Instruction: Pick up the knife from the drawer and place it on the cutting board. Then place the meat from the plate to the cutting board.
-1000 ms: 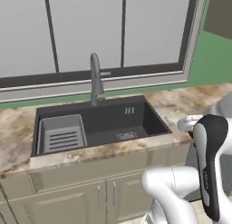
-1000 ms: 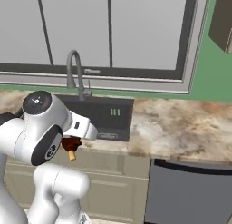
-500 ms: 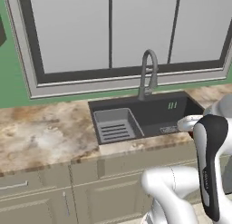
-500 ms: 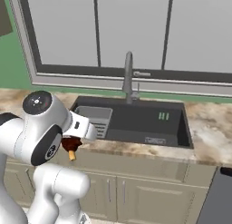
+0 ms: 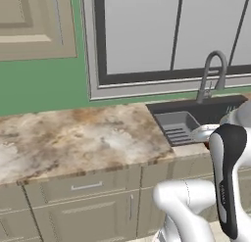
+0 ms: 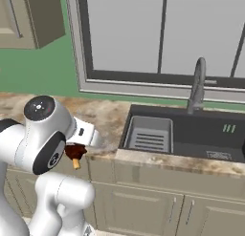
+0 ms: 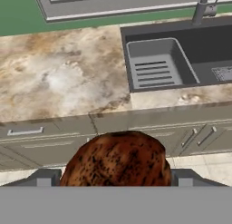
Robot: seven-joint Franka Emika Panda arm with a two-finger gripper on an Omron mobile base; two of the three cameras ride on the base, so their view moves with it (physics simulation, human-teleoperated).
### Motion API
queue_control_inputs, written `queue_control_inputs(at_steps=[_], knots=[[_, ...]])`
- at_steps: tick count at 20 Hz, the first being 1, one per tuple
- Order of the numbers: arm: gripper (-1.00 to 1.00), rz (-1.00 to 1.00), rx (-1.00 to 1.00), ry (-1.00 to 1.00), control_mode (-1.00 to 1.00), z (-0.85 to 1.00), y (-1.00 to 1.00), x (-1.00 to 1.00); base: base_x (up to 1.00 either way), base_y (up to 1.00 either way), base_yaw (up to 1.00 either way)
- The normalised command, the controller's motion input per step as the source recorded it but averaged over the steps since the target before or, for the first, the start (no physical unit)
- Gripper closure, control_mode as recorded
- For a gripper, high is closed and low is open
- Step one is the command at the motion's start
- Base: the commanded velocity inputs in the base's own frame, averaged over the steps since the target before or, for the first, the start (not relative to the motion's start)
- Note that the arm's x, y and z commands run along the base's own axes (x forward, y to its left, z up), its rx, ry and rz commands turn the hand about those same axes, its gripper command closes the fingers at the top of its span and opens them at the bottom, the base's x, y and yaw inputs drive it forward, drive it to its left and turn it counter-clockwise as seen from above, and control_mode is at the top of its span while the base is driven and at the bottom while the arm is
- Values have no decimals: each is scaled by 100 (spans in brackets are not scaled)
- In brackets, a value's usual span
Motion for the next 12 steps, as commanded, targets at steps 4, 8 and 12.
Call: queue_control_inputs(at_steps=[4, 8, 12], knots=[[100, 0, 0, 0, 100, 0, 0, 0, 0, 100, 5], [100, 0, 0, 0, 100, 0, 0, 0, 0, 100, 5], [100, 0, 0, 0, 100, 0, 0, 0, 0, 100, 6]])
